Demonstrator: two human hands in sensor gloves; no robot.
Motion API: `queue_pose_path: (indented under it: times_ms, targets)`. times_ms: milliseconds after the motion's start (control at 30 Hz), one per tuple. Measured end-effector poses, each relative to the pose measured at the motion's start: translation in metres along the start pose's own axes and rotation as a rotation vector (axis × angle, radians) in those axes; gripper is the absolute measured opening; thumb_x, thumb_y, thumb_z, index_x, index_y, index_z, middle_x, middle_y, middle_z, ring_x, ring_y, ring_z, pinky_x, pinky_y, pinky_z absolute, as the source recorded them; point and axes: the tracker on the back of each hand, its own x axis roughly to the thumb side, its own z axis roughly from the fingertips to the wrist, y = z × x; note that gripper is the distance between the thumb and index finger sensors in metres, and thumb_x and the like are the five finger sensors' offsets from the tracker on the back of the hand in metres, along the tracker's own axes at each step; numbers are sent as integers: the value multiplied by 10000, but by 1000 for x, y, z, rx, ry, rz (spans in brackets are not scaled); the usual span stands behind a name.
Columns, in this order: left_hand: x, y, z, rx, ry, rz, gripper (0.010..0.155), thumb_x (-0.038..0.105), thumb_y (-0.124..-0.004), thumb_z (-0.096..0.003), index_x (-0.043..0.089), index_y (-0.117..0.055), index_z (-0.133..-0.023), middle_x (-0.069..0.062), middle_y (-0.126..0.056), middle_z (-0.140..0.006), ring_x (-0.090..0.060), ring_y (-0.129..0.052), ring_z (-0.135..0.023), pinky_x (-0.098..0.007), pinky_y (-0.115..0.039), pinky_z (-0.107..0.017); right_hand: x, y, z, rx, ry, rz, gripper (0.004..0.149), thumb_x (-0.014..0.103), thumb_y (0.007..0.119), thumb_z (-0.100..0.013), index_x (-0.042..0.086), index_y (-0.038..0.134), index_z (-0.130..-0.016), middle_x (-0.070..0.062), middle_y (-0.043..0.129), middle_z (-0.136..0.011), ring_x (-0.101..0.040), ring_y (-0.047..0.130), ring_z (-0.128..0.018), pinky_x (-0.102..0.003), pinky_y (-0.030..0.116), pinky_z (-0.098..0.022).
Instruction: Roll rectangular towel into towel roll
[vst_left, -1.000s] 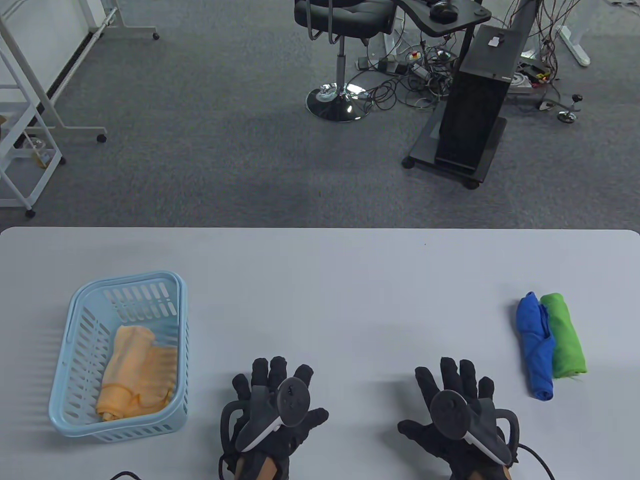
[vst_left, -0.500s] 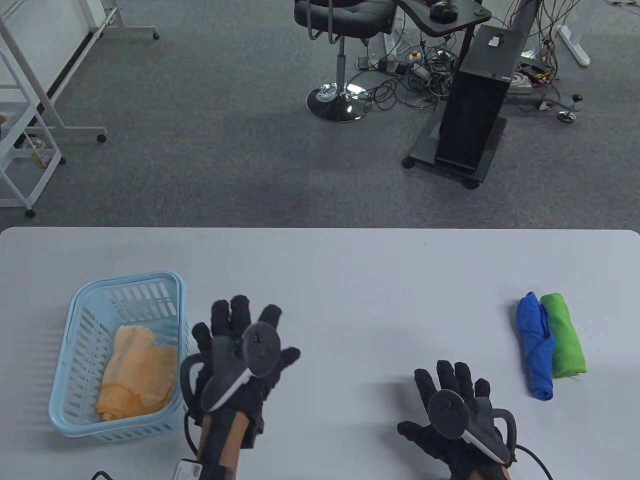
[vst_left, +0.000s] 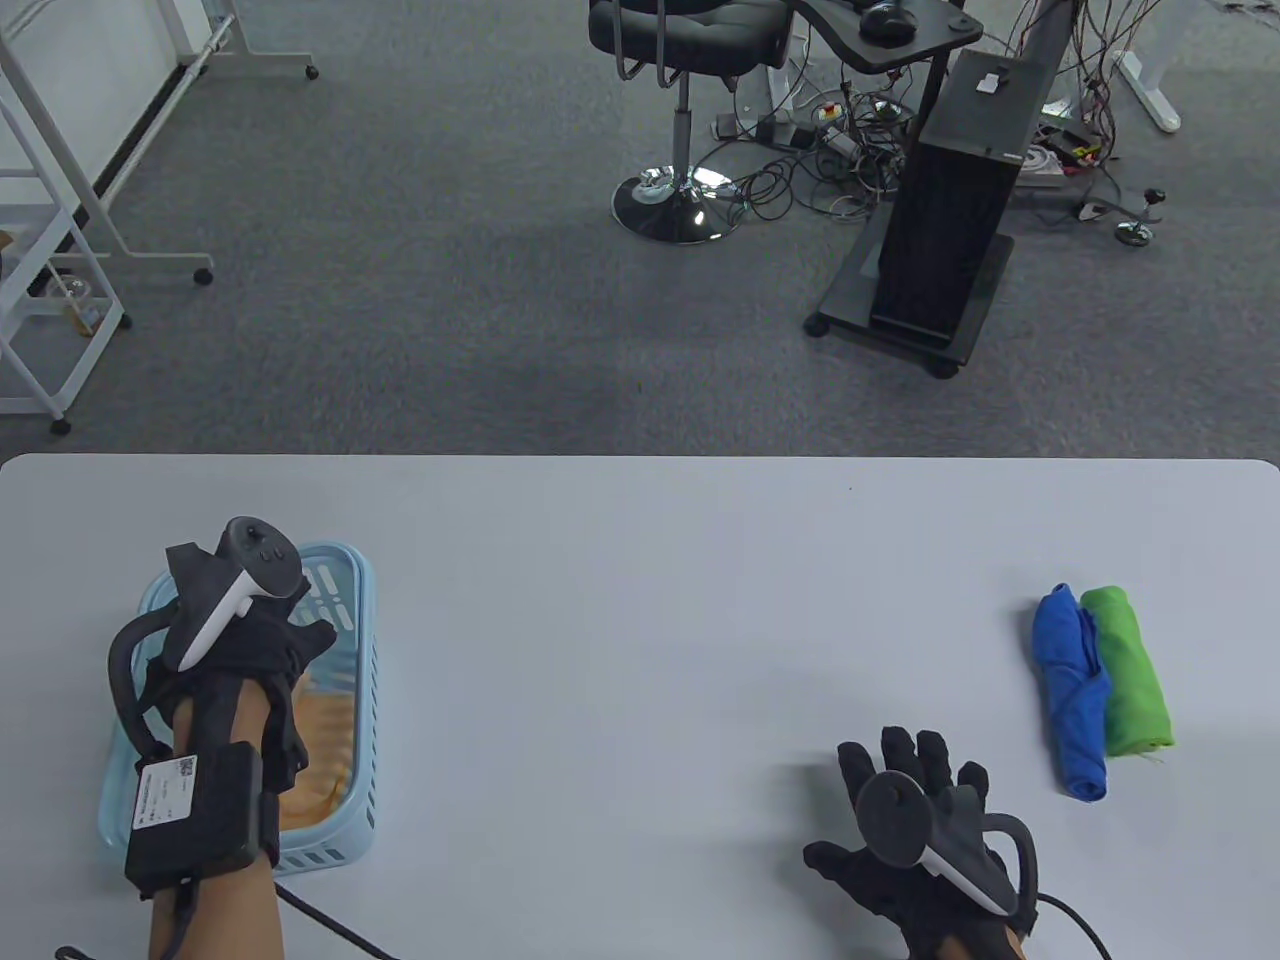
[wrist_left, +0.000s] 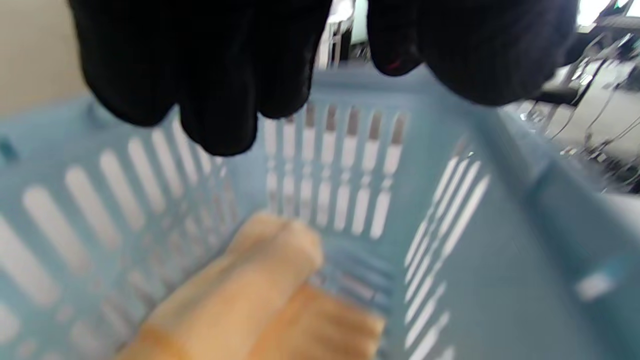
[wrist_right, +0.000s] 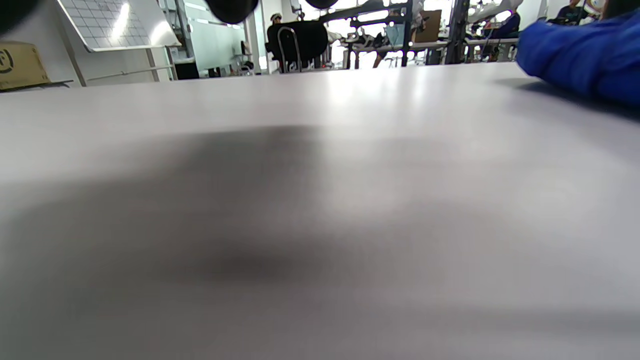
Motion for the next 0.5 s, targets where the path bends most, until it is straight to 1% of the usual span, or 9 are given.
queue_pose_path:
  times_ms: [67, 167, 233, 300, 333, 400, 433, 467, 500]
  targets:
    - [0, -13, -13, -20, 12, -25, 710, 572, -797, -340, 520, -606, -1022, -154, -824, -1021, -366, -1022, -731, -516, -866, -461, -1, 2, -1, 16, 7, 0, 1006, 718, 679, -233, 264, 343, -1066, -154, 184, -1091, -430, 163, -1006, -729, 179, -656]
    - [0, -35, -34, -104, 52, -49, 740, 565, -804, -340, 527, -555, -1036, -179, -811, -1029, -356, -1032, -723, -509, -873, -455, -2, 5, -3, 43, 19, 13, 1003, 713, 677, -239, 262, 335, -1067, -156, 177, -1090, -431, 155, -1005, -729, 171, -654]
    - [-3, -50, -47, -179, 96, -73, 808, 581, -805, -333, 539, -456, -1060, -227, -726, -1073, -385, -985, -792, -535, -846, -496, -3, 7, -4, 64, 32, 28, 1003, 710, 676, -242, 257, 329, -1067, -156, 166, -1089, -432, 146, -1002, -729, 165, -652]
    - [-6, -62, -57, -212, 126, -102, 852, 592, -814, -319, 557, -389, -1056, -265, -623, -1108, -432, -883, -899, -571, -793, -560, -4, 8, -5, 80, 45, 41, 1003, 707, 676, -244, 257, 324, -1068, -158, 160, -1088, -432, 139, -1002, -730, 158, -651]
    - [-7, -66, -61, -228, 138, -107, 870, 592, -820, -315, 560, -361, -1054, -275, -606, -1109, -434, -873, -909, -575, -788, -566, -5, 8, -5, 84, 50, 45, 1003, 706, 676, -245, 256, 322, -1068, -157, 156, -1087, -431, 138, -1001, -729, 156, -650]
    - [-10, -78, -70, -280, 162, -95, 935, 587, -840, -310, 563, -266, -1048, -258, -574, -1123, -436, -856, -923, -577, -777, -579, -6, 9, -5, 91, 60, 48, 1004, 705, 676, -246, 252, 319, -1069, -158, 153, -1087, -433, 134, -1000, -730, 152, -648]
    - [-11, -83, -73, -322, 179, -98, 959, 574, -851, -316, 586, -201, -1022, -223, -535, -1142, -412, -844, -934, -572, -764, -593, -7, 9, -6, 95, 66, 47, 1003, 704, 675, -247, 253, 318, -1069, -158, 150, -1086, -433, 133, -1000, -730, 148, -646]
    - [-10, -90, -77, -363, 196, -117, 1013, 563, -862, -321, 588, -102, -991, -169, -448, -1167, -382, -812, -954, -570, -733, -621, -8, 9, -6, 95, 71, 46, 1005, 703, 675, -248, 248, 315, -1069, -161, 134, -1083, -433, 123, -998, -730, 144, -645]
    - [-9, -94, -80, -356, 202, -149, 1038, 544, -873, -329, 595, -54, -963, -119, -418, -1165, -349, -804, -956, -553, -728, -630, -9, 9, -7, 95, 74, 48, 1007, 702, 675, -248, 246, 312, -1069, -159, 124, -1080, -432, 118, -996, -729, 141, -644]
